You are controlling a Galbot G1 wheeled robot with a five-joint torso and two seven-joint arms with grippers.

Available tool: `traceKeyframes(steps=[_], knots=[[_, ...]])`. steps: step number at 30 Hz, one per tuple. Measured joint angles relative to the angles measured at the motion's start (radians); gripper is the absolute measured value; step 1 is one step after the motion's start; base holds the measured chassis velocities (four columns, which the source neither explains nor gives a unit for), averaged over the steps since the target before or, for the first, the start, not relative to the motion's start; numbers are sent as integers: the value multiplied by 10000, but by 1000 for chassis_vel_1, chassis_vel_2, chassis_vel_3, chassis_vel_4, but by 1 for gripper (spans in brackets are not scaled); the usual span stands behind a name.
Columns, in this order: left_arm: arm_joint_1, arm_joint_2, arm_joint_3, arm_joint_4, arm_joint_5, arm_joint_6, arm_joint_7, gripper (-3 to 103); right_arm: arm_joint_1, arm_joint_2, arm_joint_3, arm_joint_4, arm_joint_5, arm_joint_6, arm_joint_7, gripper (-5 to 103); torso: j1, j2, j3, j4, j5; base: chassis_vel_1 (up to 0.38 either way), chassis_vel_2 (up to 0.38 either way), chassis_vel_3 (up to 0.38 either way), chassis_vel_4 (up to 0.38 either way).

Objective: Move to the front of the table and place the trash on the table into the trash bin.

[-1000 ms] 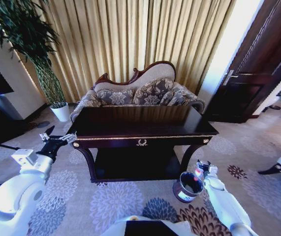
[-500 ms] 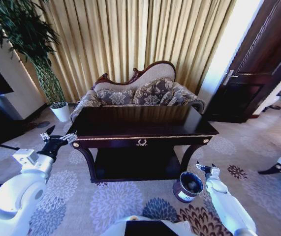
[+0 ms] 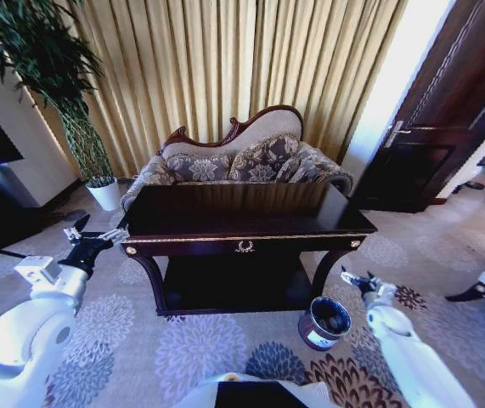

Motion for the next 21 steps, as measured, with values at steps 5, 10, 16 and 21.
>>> traceKeyframes(steps=[5,10,16,21], knots=[[20,-101,-44,70,-28,-80,-1,100,-1088,-197,668,2676,754,-430,-52,100,0,0,0,-1,0,0,0,0,0],[35,-175,-39,49,-209,-154,-58,100,-1753,-181,628,5402,1181,-1121,557,100,-1,1,-1,-1,-3,0,0,0,0],[140,-170,-147,-158,-277,-156,-73,100,-1716,-531,109,7689,1916,-1936,1555,100,1,0,0,2,0,0,0,0,0],[210,-202,-248,-263,-312,-164,-61,100,-2020,-695,295,8672,2132,-2096,1687,100,0,1,-1,-2,-1,0,0,0,0]])
